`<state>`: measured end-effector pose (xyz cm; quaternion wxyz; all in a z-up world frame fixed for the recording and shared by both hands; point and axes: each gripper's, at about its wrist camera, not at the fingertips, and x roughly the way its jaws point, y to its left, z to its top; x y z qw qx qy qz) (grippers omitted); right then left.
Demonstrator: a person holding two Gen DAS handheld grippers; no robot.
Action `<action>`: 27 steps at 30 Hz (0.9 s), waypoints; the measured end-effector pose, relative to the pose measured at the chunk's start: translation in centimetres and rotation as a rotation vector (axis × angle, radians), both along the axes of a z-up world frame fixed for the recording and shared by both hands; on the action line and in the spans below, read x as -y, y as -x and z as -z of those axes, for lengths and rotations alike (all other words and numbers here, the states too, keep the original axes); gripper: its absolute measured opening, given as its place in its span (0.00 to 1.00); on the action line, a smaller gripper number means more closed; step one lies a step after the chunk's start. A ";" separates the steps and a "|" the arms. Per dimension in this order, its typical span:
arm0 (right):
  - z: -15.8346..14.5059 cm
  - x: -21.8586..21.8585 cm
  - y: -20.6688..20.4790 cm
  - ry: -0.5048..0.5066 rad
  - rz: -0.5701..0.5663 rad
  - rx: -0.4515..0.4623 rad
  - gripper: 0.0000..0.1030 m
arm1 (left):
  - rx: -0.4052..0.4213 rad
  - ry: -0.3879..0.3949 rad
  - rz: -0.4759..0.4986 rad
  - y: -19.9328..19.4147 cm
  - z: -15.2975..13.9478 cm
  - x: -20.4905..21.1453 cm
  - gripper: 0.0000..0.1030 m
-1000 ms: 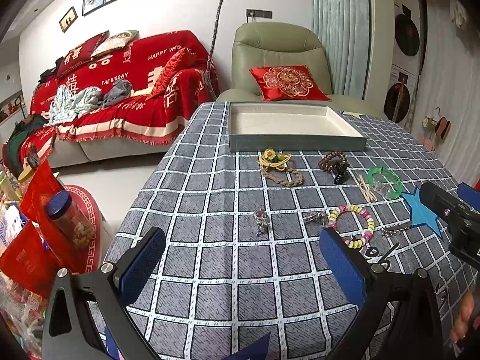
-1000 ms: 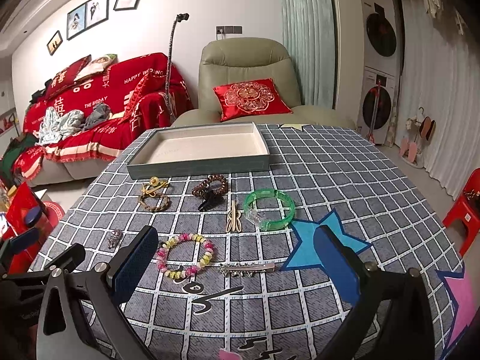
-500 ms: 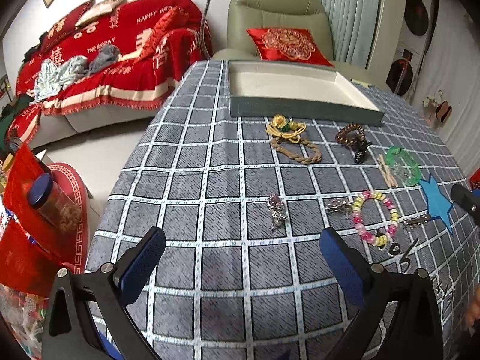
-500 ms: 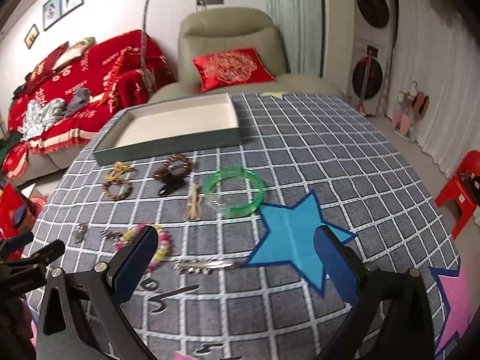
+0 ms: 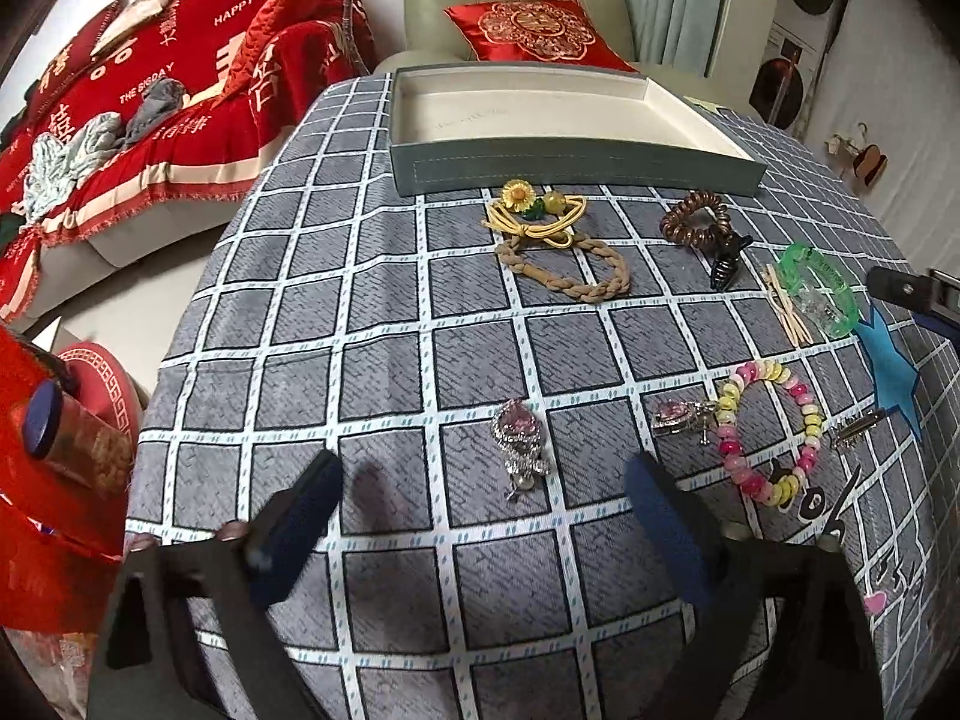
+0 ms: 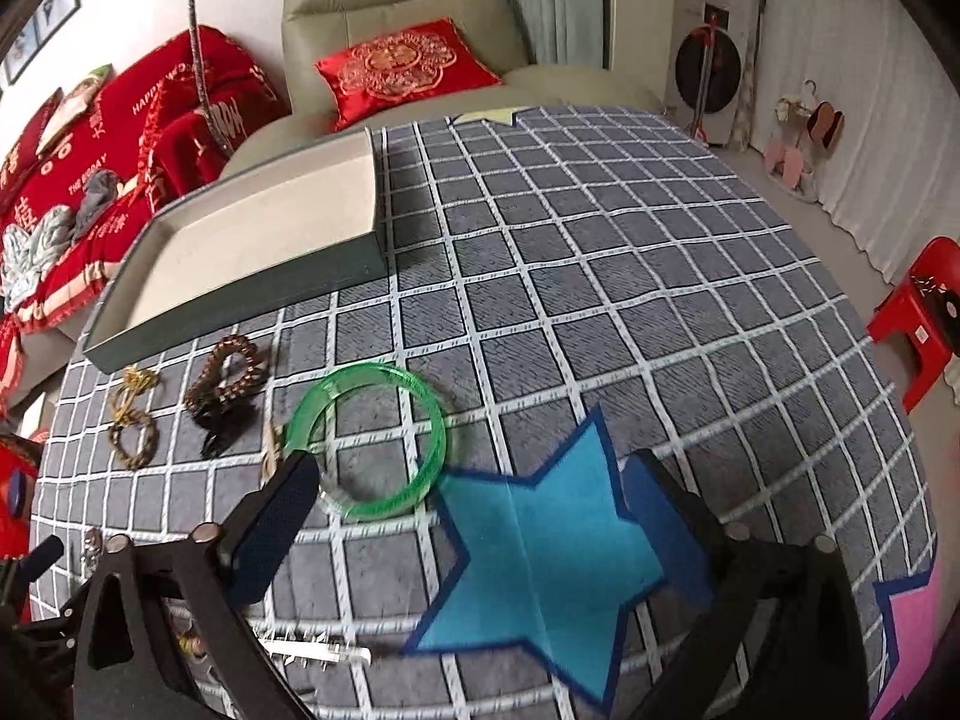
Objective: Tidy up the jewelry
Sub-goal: 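Grasp the pink-gem silver ring with the left tool while the right tool grasps the green bangle, then carry the ring and bangle into the white tray while both tools open to release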
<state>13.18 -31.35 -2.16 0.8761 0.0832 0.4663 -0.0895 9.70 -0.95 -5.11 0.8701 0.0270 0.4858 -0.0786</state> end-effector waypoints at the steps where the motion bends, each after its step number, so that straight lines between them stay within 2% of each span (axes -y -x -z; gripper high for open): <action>1: 0.3 0.0 -0.5 -0.001 -0.003 -0.015 0.90 | -0.005 0.003 0.002 -0.2 0.1 0.0 1.00; 3: 0.9 0.0 -1.4 -0.009 -0.013 -0.040 0.86 | -0.008 0.008 0.005 -0.3 0.2 0.1 0.91; 7: 2.1 -0.4 -2.6 -0.008 -0.039 -0.092 0.71 | 0.000 0.012 0.022 -0.3 0.1 0.4 0.85; 10: 2.6 -1.2 -2.9 0.019 -0.055 -0.112 0.68 | 0.011 0.013 0.031 -0.3 0.0 0.6 0.77; 11: 2.6 -1.5 -2.9 0.039 -0.064 -0.118 0.68 | 0.018 0.015 0.035 -0.2 -0.1 0.6 0.70; 12: 2.7 -1.8 -2.9 0.052 -0.073 -0.121 0.65 | 0.021 0.017 0.039 -0.2 -0.2 0.6 0.59; 13: 2.6 -2.1 -2.9 0.059 -0.085 -0.120 0.60 | 0.031 0.017 0.047 -0.2 -0.3 0.6 0.51; 14: 2.7 -2.2 -2.9 0.057 -0.090 -0.121 0.58 | 0.035 0.015 0.054 -0.1 -0.4 0.7 0.36; 15: 2.6 -2.3 -2.8 0.057 -0.094 -0.123 0.50 | 0.035 0.018 0.063 -0.2 -0.4 0.6 0.33; 17: 2.4 -2.5 -2.8 0.060 -0.102 -0.123 0.31 | 0.031 0.037 0.076 -0.2 -0.5 0.5 0.33; 18: 2.4 -2.7 -2.8 0.062 -0.107 -0.124 0.16 | 0.025 0.053 0.082 -0.3 -0.6 0.4 0.33; 19: 2.3 -2.8 -2.8 0.068 -0.107 -0.125 0.09 | 0.015 0.084 0.086 -0.3 -0.7 0.2 0.33; 22: 2.2 -2.8 -2.3 0.059 -0.109 -0.116 0.07 | 0.008 0.139 0.090 -0.3 -1.1 -0.4 0.33; 27: 0.5 -3.0 -1.4 0.037 -0.127 -0.074 0.07 | 0.038 0.173 0.108 -0.2 -3.1 -0.9 0.33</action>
